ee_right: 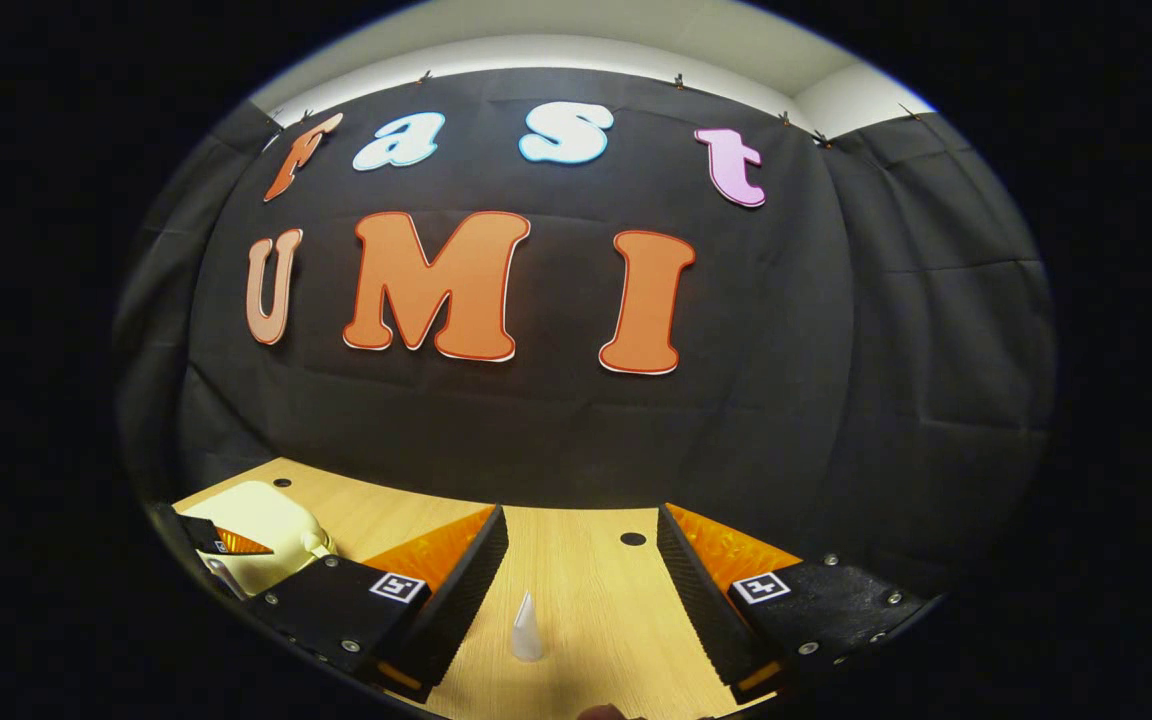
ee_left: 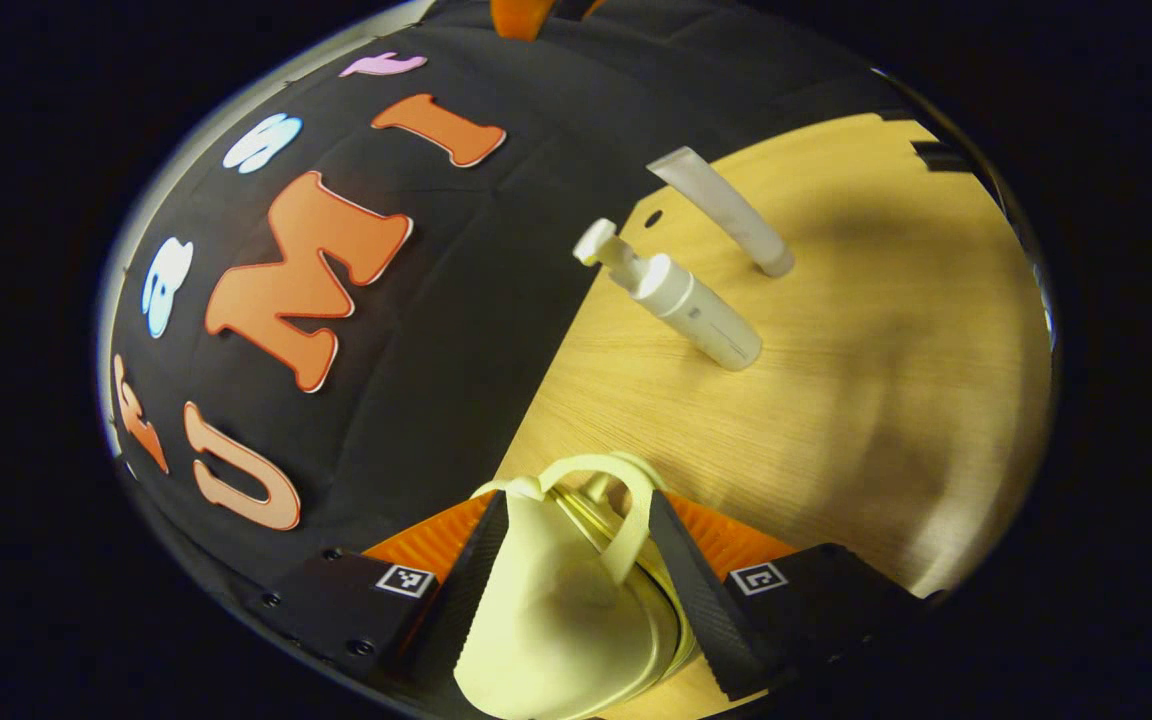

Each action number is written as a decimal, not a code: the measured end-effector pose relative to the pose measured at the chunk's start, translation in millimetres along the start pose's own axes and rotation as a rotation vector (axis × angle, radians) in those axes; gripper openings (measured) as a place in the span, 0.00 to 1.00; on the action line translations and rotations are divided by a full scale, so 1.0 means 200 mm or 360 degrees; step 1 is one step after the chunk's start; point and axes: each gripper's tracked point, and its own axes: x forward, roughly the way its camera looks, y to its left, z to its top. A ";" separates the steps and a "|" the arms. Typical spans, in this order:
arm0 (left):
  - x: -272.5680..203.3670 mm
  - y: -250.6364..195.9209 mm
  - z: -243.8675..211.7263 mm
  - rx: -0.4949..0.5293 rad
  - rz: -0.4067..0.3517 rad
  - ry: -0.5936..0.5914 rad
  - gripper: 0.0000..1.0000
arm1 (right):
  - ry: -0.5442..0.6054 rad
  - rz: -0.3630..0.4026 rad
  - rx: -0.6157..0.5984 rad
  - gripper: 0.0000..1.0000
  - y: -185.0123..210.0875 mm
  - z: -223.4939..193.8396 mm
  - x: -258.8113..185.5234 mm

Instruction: First open the suitcase, pack the skin care products into it, and then close the suitcase.

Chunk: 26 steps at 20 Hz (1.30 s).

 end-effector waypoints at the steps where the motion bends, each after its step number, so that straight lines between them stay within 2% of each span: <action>1: 0.02 -0.03 -0.01 0.0049 -0.0011 0.0016 0.92 | 0.0001 -0.0002 0.0003 0.96 -0.01 0.00 0.00; 3: 0.04 -0.06 -0.05 0.0119 -0.0026 0.0063 0.82 | 0.0005 -0.0010 0.0010 0.96 -0.03 -0.01 -0.01; 4: 0.05 -0.08 -0.06 0.0146 -0.0030 0.0083 0.82 | 0.0006 -0.0015 0.0015 0.96 -0.04 -0.01 -0.02; 5: 0.06 -0.09 -0.07 0.0177 -0.0030 0.0104 0.87 | 0.0003 -0.0017 0.0018 0.96 -0.05 -0.01 -0.02; 6: 0.08 -0.10 -0.07 0.0209 -0.0025 0.0117 0.82 | 0.0005 -0.0016 0.0019 0.96 -0.05 -0.01 -0.02; 9: 0.14 -0.11 -0.05 0.0292 -0.0006 0.0125 0.80 | 0.0016 -0.0015 0.0009 0.96 -0.06 -0.03 -0.03; 10: 0.16 -0.12 -0.05 0.0309 -0.0011 0.0145 0.71 | 0.0015 -0.0010 0.0006 0.96 -0.06 -0.03 -0.04; 12: 0.21 -0.12 -0.06 0.0338 -0.0009 0.0193 0.67 | 0.0013 -0.0009 0.0001 0.96 -0.07 -0.02 -0.04; 13: 0.23 -0.13 -0.09 0.0333 -0.0020 0.0243 0.53 | 0.0016 -0.0005 0.0001 0.96 -0.07 -0.03 -0.05; 14: 0.20 -0.14 -0.10 0.0316 -0.0020 0.0254 0.51 | 0.0016 -0.0005 -0.0002 0.96 -0.07 -0.03 -0.04; 15: 0.17 -0.14 -0.09 0.0318 -0.0002 0.0269 0.41 | 0.0019 0.0002 -0.0003 0.96 -0.07 -0.03 -0.05; 16: 0.20 -0.14 -0.09 0.0295 0.0003 0.0263 0.23 | 0.0020 0.0001 -0.0006 0.96 -0.07 -0.04 -0.04; 17: 0.16 -0.12 -0.08 0.0291 0.0048 0.0235 0.23 | 0.0023 0.0012 -0.0005 0.96 -0.06 -0.04 -0.05; 18: 0.19 -0.10 -0.07 0.0270 0.0061 0.0250 0.14 | 0.0032 0.0016 -0.0007 0.96 -0.06 -0.05 -0.04; 23: 0.10 0.03 -0.02 -0.0056 0.0136 0.0271 0.11 | 0.0031 0.0054 -0.0004 0.96 -0.03 -0.05 -0.02; 26: 0.02 0.29 -0.02 -0.0220 0.0219 0.0264 0.09 | 0.0022 0.0079 -0.0005 0.96 0.00 -0.02 0.01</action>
